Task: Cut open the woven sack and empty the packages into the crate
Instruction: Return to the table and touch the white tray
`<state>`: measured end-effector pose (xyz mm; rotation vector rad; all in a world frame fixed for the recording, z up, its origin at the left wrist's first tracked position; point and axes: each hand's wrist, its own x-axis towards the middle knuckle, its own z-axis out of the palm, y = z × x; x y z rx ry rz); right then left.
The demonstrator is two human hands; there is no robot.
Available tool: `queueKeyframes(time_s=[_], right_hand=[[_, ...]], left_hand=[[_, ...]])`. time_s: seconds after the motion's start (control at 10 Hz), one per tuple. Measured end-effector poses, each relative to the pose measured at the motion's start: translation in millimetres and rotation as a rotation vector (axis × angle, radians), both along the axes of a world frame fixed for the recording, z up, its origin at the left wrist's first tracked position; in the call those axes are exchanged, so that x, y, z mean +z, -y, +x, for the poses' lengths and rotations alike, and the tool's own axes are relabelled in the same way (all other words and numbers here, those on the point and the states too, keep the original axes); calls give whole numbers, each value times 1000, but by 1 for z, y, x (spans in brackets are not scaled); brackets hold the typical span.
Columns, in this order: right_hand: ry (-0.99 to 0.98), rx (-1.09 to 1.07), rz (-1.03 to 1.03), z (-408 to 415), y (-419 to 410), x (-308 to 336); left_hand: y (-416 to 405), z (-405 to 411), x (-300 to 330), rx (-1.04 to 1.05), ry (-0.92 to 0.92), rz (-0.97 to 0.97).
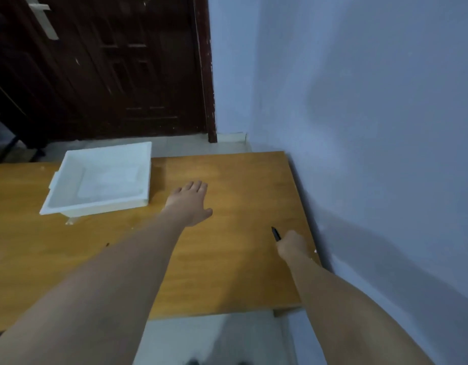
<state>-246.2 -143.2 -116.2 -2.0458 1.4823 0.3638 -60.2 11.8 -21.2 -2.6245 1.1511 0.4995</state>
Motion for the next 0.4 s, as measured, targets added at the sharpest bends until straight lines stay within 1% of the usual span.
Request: queueKeyframes(time_s=[0.1,0.2,0.4], right_hand=[[-15,-18,54,0,-9,-18],[-25,-7,68,3,-16,-26],[-53,-59,89,11,-20,-41]], left_hand=[[0,1,-17,0,-26,-9],[-5,2,-30,3,-45,8],[-20,13,-42,40,-39,-14]])
